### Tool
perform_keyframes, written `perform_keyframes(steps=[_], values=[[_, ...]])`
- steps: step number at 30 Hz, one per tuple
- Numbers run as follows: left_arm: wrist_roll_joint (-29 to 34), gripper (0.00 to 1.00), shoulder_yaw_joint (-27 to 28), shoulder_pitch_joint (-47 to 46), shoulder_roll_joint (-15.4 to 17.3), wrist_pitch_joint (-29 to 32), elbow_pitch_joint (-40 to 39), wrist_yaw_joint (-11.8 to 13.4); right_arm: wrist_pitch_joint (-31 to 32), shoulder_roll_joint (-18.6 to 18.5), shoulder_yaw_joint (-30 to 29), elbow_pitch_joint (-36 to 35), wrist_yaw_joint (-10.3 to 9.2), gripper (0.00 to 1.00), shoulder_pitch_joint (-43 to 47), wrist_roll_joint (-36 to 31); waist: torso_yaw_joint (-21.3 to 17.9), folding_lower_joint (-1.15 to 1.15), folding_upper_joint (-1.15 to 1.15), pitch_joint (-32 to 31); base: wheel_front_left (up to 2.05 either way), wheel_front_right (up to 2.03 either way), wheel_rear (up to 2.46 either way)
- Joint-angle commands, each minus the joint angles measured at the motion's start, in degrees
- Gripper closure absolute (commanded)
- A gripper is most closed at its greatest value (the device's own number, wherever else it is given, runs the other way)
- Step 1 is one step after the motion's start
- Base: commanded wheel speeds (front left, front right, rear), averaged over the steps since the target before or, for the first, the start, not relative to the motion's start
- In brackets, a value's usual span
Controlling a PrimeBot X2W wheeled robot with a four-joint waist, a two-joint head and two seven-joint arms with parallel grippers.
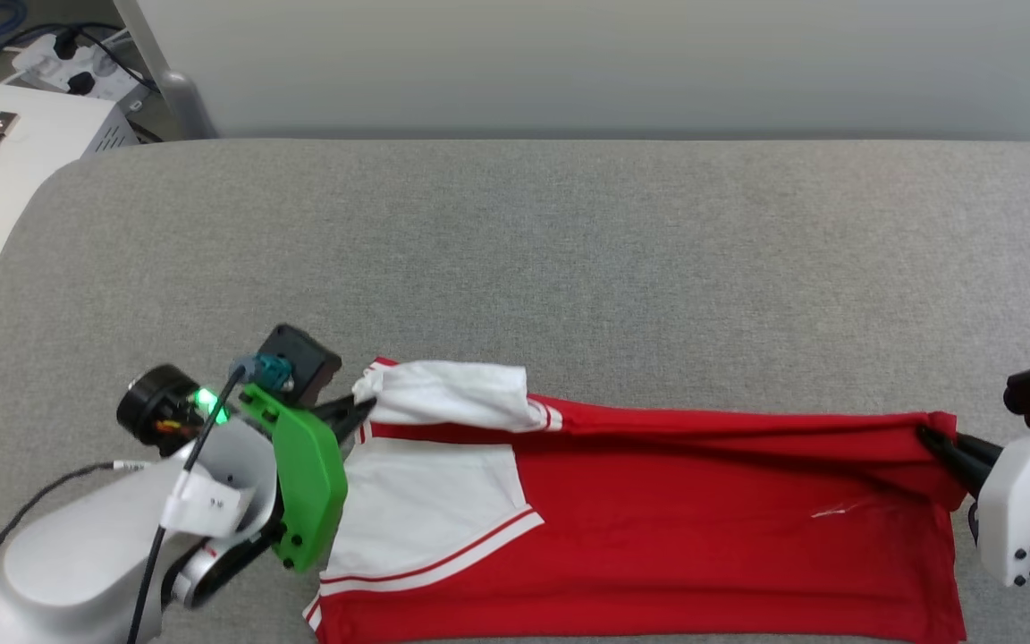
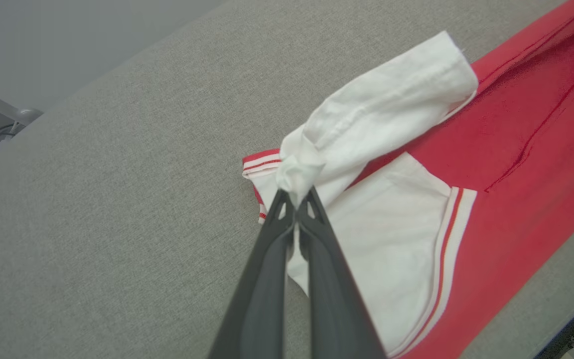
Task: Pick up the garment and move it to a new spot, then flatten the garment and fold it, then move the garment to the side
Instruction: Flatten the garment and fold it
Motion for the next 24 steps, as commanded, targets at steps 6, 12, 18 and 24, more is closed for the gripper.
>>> perform_keyframes(steps=[6, 12, 18, 24], values=[[-1.41, 1.0, -0.3, 7.94, 2.35, -0.18, -4.11, 3.07, 0.82, 0.61, -3.13, -2.89, 0.02, 1.0, 7.77, -0.66, 0.66, 0.0, 0.0, -1.58, 0.0, 0.0, 0.0], [-1.42, 1.0, -0.49, 13.21, 1.23, -0.34, -2.89, 4.24, 2.3, 3.04, -5.46, -2.6, 0.02, 1.0, 13.03, -1.09, 0.86, 0.0, 0.0, 0.14, 0.0, 0.0, 0.0], [-2.4, 1.0, -0.55, 15.94, -2.56, -1.61, 2.32, 3.06, 2.56, 5.95, -5.33, 1.0, 0.02, 0.98, 14.53, -2.17, 0.97, 0.0, 0.0, 0.94, 0.0, 0.0, 0.0], [-1.27, 0.0, 3.03, 18.52, -3.46, -11.69, 4.03, 8.27, -1.38, 5.99, -9.43, -2.81, 0.02, 0.0, 15.56, -1.7, 0.74, 0.0, 0.0, -2.02, 0.0, 0.0, 0.0]])
